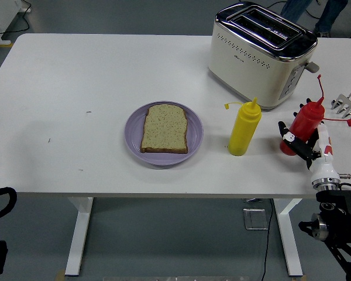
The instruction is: Pick up the cup,pour liquid into bread,place the cup on the desk
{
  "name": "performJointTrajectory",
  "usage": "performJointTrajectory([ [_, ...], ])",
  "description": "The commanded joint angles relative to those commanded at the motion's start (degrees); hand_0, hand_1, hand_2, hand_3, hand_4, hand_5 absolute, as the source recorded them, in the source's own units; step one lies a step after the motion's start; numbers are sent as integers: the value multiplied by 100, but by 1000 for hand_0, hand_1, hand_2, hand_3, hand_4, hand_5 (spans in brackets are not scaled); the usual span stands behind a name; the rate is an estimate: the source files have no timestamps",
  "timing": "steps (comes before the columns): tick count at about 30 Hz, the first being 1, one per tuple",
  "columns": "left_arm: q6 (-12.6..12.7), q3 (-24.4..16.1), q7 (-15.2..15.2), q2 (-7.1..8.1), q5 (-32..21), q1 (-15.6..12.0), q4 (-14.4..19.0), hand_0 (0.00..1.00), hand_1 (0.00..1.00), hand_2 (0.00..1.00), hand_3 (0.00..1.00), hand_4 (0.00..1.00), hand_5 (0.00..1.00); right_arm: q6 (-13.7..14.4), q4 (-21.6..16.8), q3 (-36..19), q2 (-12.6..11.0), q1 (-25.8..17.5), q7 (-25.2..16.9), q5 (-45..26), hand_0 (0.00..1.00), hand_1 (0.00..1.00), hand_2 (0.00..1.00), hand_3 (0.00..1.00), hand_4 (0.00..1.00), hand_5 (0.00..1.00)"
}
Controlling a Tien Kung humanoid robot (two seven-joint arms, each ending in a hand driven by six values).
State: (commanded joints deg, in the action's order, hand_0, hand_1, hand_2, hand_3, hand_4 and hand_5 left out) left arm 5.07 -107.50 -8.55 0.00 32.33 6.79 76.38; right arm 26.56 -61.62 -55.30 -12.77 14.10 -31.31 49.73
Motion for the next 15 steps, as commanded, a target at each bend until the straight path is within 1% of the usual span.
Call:
performJointTrajectory([
  [6,1,11,-1,0,3,-3,1,783,726,733,683,570,998,-21,-112,-105,-56,-85,12,76,950,891,978,998,781,210],
  [8,1,12,-2,0,3,-4,1,782,729,735,687,569,998,-30,-125,-121,-63,-98,19,93,959,899,992,998,779,193],
  [15,3,4,-3,0,3,-1,2,783,730,735,688,570,998,-211,-397,-343,-172,-330,106,274,967,907,998,998,790,203],
])
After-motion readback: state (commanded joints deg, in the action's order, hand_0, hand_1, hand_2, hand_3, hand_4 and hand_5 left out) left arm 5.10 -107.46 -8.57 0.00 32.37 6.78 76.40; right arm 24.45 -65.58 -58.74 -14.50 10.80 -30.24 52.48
